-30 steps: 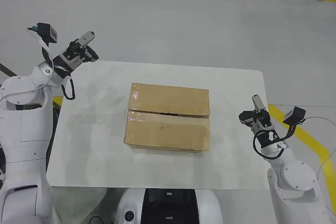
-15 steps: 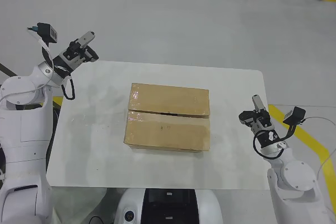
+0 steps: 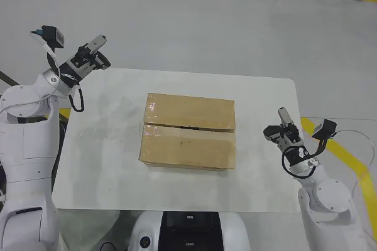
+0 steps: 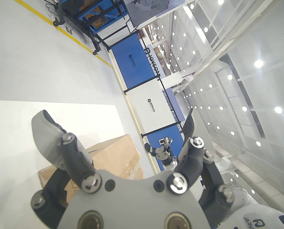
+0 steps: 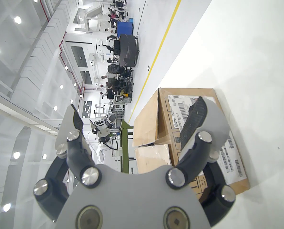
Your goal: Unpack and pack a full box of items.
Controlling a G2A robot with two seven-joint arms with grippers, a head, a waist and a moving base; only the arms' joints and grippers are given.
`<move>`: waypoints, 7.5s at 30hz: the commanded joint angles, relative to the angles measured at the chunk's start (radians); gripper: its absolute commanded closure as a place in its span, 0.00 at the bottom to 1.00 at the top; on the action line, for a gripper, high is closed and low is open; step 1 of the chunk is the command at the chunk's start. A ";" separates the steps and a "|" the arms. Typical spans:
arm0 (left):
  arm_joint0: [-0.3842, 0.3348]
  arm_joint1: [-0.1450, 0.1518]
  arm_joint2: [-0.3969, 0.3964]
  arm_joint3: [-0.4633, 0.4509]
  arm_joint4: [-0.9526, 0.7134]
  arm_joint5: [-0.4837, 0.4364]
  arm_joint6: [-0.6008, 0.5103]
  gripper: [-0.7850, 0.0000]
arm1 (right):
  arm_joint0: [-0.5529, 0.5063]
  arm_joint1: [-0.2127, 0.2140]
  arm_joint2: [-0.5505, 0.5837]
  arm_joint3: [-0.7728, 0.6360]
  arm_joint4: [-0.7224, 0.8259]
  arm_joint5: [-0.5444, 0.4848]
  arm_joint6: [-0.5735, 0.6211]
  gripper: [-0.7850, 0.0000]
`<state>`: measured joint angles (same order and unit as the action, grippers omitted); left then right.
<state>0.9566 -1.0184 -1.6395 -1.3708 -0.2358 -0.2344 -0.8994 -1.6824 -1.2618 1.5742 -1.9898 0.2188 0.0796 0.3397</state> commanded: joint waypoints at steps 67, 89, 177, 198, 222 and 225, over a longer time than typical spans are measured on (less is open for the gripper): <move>0.000 0.000 0.000 0.000 0.000 0.000 0.000 0.00 | 0.105 0.046 -0.079 0.148 0.356 -0.156 0.590 0.00; 0.000 0.000 0.000 0.000 0.000 0.000 0.000 0.00 | 0.050 0.079 -0.113 -0.041 0.291 -0.058 0.770 0.00; 0.000 0.000 0.000 0.000 0.000 0.000 0.000 0.00 | 0.165 0.142 -0.380 -0.069 0.010 0.081 0.525 0.00; 0.000 0.000 0.000 0.000 0.000 0.000 0.000 0.00 | 0.267 0.144 -0.281 0.141 0.130 0.072 0.412 0.00; 0.000 0.000 0.000 0.000 0.000 0.000 0.000 0.00 | 0.468 0.120 -0.347 0.246 0.133 -0.005 0.316 0.00; 0.000 0.000 0.000 0.000 0.000 0.000 0.000 0.00 | 0.494 0.115 -0.351 0.266 0.153 -0.027 0.301 0.00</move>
<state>0.9566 -1.0184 -1.6395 -1.3708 -0.2358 -0.2344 -0.8994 -1.1987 -1.1451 1.2247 -1.7318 0.3653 0.0601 0.6459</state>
